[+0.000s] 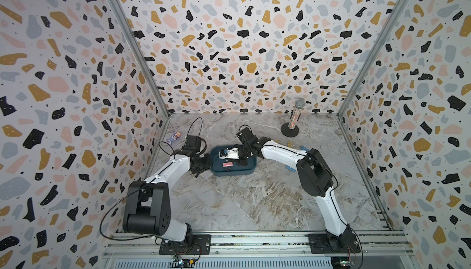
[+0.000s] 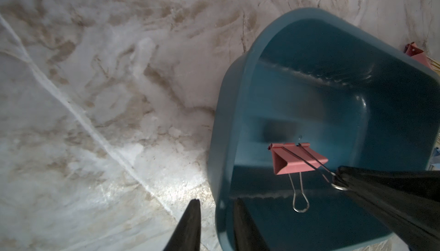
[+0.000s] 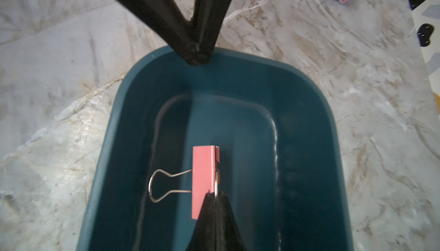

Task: Take out the binder clips from the storage box
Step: Pick up the binder clip from the storage box.

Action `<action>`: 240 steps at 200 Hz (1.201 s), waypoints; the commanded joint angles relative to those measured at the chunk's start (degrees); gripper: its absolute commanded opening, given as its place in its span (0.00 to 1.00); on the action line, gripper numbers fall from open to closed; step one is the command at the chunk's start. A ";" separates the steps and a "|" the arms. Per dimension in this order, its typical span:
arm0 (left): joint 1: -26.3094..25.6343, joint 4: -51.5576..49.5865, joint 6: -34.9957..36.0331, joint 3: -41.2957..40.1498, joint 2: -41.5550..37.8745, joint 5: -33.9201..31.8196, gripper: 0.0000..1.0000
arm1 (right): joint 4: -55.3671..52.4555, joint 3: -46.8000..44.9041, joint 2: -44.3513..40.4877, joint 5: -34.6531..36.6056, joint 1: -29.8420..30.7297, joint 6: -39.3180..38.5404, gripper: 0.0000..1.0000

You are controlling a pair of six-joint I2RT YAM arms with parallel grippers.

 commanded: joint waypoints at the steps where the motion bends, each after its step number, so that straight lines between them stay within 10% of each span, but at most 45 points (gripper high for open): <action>1: 0.05 1.58 1.58 1.67 1.03 0.47 0.27 | 2.18 -0.06 -5.17 -0.24 -0.69 2.19 0.00; 240: -0.03 3.69 1.08 2.24 1.70 -2.79 0.29 | 14.42 -29.87 -31.54 -1.26 -14.79 -3.82 0.00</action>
